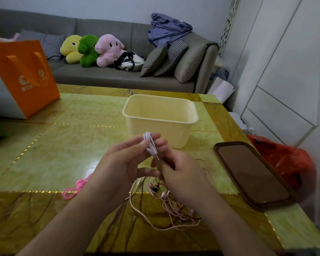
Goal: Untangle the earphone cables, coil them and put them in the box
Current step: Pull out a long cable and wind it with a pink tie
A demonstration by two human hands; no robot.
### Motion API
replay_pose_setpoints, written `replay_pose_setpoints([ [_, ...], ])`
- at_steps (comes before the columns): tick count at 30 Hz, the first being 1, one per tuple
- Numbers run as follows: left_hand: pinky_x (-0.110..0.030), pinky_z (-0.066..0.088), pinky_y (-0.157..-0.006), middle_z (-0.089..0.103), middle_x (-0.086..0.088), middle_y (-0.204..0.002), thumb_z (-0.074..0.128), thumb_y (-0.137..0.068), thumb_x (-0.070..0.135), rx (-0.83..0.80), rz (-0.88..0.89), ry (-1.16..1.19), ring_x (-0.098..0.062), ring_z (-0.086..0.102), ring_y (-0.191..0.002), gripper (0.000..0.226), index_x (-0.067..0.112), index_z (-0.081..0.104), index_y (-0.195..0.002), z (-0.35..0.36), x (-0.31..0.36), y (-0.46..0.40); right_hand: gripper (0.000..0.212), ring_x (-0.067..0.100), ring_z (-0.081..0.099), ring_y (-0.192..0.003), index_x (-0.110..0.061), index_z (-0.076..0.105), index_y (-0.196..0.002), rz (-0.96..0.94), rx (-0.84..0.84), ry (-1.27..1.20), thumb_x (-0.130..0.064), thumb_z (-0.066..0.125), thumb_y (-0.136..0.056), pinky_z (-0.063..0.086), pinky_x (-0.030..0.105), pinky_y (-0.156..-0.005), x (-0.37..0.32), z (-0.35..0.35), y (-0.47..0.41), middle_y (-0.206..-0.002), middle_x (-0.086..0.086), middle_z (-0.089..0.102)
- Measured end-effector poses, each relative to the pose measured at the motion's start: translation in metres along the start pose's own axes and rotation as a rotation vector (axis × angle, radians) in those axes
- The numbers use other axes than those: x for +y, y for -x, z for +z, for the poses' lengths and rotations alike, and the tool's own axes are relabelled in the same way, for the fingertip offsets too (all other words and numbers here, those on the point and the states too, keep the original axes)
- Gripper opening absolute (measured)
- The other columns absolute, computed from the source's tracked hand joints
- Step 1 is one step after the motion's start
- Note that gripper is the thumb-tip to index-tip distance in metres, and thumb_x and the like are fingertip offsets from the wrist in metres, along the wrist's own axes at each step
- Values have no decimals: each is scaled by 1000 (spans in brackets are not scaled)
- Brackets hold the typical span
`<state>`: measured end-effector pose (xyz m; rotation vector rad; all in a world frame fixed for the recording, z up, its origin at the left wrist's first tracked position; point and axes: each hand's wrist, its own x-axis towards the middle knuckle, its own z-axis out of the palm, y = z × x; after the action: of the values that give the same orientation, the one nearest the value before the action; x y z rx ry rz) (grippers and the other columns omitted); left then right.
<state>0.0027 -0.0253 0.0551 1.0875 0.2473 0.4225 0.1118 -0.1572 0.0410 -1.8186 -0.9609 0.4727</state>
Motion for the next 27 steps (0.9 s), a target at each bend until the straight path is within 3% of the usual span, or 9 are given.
replay_pose_setpoints([
  [3, -40, 62, -73, 78, -16, -117, 51, -104, 12, 90, 58, -157, -31, 74, -113, 30, 4, 73, -123, 0, -2, -1, 21, 3, 60, -51, -18, 70, -88, 15, -4, 54, -19, 57, -105, 45, 27, -50, -3, 0, 3, -67, 5, 69],
  [6, -44, 58, -90, 80, -8, -111, 51, -108, 14, 163, 104, -309, -24, 75, -111, 28, 11, 75, -120, 1, -5, -4, 25, 3, 64, -50, -14, 74, -84, 27, 46, 83, -18, 59, -103, 48, 25, -51, -4, 1, 3, -69, 6, 73],
  [8, -43, 56, -97, 81, -4, -111, 51, -108, 14, 183, 138, -388, -18, 75, -110, 27, 15, 75, -120, 3, -7, -4, 23, 7, 66, -52, -14, 75, -85, 22, 73, 71, -21, 62, -102, 55, 33, -53, -5, 4, 4, -69, 6, 74],
  [11, -32, 62, -91, 81, -2, -110, 52, -108, 12, 210, 162, -402, -14, 75, -109, 25, 14, 74, -120, 4, -10, -4, 20, 23, 70, -61, -16, 75, -87, -32, 116, 106, -27, 66, -101, 58, 47, -59, -4, 9, 5, -71, 7, 73],
  [15, -24, 62, -78, 81, -6, -108, 54, -107, 8, 238, 177, -340, -15, 77, -106, 23, 10, 74, -119, 4, -11, -5, 14, 17, 71, -64, -19, 75, -89, -80, 159, 143, -28, 69, -98, 59, 46, -61, -6, 14, 7, -70, 0, 72],
  [21, -38, 61, -90, 78, -13, -120, 53, -106, 11, 232, 96, 56, -23, 74, -116, 27, 1, 69, -125, 4, -7, -6, 15, 17, 70, -63, -19, 73, -87, -62, 133, 131, -23, 65, -100, 58, 46, -63, -7, 20, 9, -68, 0, 71],
  [24, -29, 63, -83, 80, -12, -113, 56, -105, 9, 249, 140, -119, -22, 76, -110, 24, 3, 71, -122, 1, -9, -7, 15, 15, 71, -64, -21, 72, -87, -70, 157, 99, -24, 67, -100, 59, 45, -63, -8, 18, 10, -69, -2, 70],
  [27, -30, 64, -86, 82, -9, -103, 58, -105, 10, 231, 153, -368, -22, 78, -101, 21, 6, 75, -117, 0, -13, -6, 13, 12, 69, -65, -21, 73, -86, -144, 276, 134, -25, 72, -98, 54, 32, -56, -11, 13, 10, -70, -5, 70],
])
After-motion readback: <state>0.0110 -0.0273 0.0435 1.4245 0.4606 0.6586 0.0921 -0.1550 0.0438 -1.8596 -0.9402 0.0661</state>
